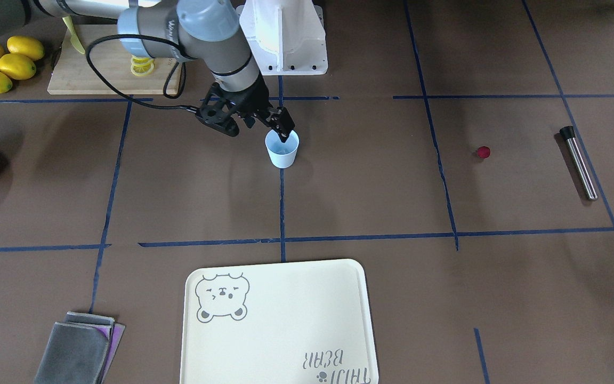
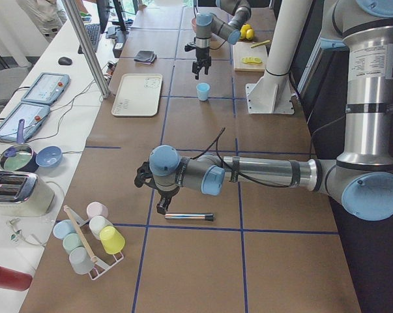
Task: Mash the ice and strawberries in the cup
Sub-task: 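Move the right gripper back over the pink bowl of ice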
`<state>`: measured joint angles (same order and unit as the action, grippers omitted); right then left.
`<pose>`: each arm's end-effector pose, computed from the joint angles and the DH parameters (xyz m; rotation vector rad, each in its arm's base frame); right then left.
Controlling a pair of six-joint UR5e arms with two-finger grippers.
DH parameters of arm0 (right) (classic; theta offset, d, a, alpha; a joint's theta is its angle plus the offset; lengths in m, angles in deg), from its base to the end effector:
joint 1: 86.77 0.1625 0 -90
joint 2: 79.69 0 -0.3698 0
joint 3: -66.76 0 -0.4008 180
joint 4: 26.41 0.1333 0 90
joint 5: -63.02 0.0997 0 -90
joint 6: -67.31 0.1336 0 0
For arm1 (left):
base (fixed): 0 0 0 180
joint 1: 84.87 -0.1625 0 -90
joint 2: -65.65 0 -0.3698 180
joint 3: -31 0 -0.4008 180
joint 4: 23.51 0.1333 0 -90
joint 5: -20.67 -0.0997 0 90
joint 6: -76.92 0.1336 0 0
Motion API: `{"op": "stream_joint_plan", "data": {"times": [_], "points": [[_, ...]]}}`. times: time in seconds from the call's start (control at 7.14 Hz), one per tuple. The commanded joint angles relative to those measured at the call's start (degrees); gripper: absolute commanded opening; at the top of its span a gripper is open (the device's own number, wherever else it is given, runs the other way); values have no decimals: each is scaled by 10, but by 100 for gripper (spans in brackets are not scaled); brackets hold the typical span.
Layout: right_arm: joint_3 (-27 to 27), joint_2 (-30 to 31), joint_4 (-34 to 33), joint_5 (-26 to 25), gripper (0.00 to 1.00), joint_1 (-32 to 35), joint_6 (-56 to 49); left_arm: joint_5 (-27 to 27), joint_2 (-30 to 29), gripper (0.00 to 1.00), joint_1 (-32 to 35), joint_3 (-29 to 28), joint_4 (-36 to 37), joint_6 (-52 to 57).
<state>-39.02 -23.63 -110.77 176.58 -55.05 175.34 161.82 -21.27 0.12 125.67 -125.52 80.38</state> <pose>-0.4880 -0.3955 0.1511 -0.2662 -1.0050 0.5919 0.0143 -0.4980 0.5787 0.2098 0.8933 0.2433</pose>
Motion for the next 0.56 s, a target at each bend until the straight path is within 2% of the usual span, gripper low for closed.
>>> {"op": "stream_joint_plan", "data": {"times": [0.0,0.14,0.28,0.42], "points": [[-102,139,-9,57,99,97,-83,0,0,100,0,-1,1,1],[-126,209,-6,94,99,140,-166,0,0,100,0,-1,1,0],[-154,284,-3,103,99,170,-261,0,0,100,0,-2,1,1],[-159,342,-2,119,99,218,-357,0,0,100,0,-3,1,1]]}}
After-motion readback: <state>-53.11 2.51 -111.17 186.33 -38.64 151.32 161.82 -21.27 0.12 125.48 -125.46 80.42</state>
